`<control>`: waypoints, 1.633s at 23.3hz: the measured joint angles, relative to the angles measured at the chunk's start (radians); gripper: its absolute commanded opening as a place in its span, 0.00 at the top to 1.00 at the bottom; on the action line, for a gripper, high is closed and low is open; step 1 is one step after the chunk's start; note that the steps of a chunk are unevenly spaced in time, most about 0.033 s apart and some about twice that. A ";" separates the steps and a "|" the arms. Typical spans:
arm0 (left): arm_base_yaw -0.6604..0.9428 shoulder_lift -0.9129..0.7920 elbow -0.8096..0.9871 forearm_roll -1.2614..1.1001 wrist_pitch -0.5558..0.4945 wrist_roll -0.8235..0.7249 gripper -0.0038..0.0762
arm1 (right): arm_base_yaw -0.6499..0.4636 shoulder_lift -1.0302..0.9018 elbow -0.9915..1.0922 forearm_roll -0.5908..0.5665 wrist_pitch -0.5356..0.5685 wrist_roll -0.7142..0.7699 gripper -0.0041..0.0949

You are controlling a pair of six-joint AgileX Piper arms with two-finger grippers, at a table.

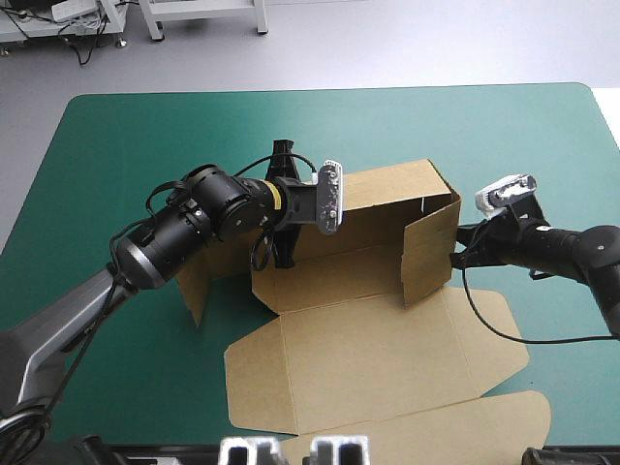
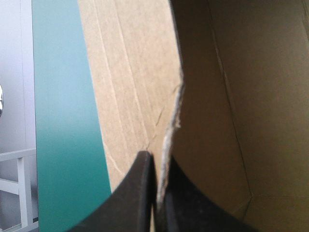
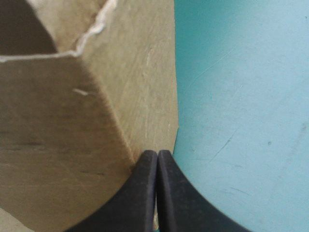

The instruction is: Fold the box

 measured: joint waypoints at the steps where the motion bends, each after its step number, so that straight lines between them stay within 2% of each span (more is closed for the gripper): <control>1: 0.000 0.000 0.000 0.000 0.001 -0.001 0.96 | 0.000 0.000 0.004 0.007 -0.002 -0.013 0.80; 2: 0.000 0.000 0.000 0.000 0.001 -0.002 0.96 | 0.000 0.000 0.005 0.010 -0.003 -0.021 0.70; 4: 0.000 0.000 0.000 0.000 0.002 -0.012 0.96 | 0.000 0.000 0.008 0.015 0.009 -0.032 0.35; 6: -0.001 -0.001 0.000 0.000 0.010 -0.012 0.96 | -0.001 0.000 0.008 0.014 0.025 -0.039 0.16; 10: -0.002 -0.002 0.000 -0.004 0.013 -0.012 0.96 | -0.009 0.000 0.008 0.005 0.035 -0.050 0.17; 14: -0.003 -0.002 0.000 -0.003 0.010 -0.015 0.96 | -0.006 0.000 0.009 0.028 0.194 -0.074 0.21; 16: -0.004 -0.002 0.000 -0.005 0.010 -0.015 0.96 | -0.006 0.000 0.010 0.041 0.225 -0.101 0.21; 18: -0.005 -0.002 0.000 -0.003 0.011 -0.015 0.96 | -0.006 0.000 0.010 0.062 0.225 -0.137 0.21; 20: -0.005 -0.002 0.000 -0.003 0.011 -0.015 0.96 | -0.006 0.000 0.010 0.112 0.163 -0.200 0.21; 23: -0.005 -0.002 0.000 -0.004 0.011 -0.015 0.96 | -0.006 0.000 0.010 0.145 0.141 -0.230 0.21; 26: -0.005 -0.002 0.000 -0.004 0.011 -0.015 0.96 | 0.008 0.000 0.010 0.175 0.115 -0.230 0.26; 28: -0.005 -0.002 0.000 -0.005 0.011 -0.015 0.96 | 0.082 0.000 0.010 0.161 0.038 -0.220 0.31; 30: -0.005 -0.002 0.000 -0.009 0.011 -0.015 0.96 | 0.155 0.000 0.010 0.101 -0.057 -0.181 0.40; 32: -0.005 -0.002 0.000 -0.016 0.011 -0.015 0.96 | 0.213 0.000 0.010 0.053 -0.138 -0.141 0.59; 35: -0.005 -0.002 0.000 -0.016 0.015 -0.015 0.96 | 0.239 0.000 0.010 0.024 -0.202 -0.129 0.85; 36: -0.005 -0.002 0.000 -0.016 0.017 -0.015 0.96 | 0.242 0.000 0.010 0.013 -0.216 -0.127 0.98; 38: -0.005 -0.002 0.000 -0.018 0.034 -0.015 0.96 | 0.242 0.000 0.011 0.002 -0.245 -0.123 0.98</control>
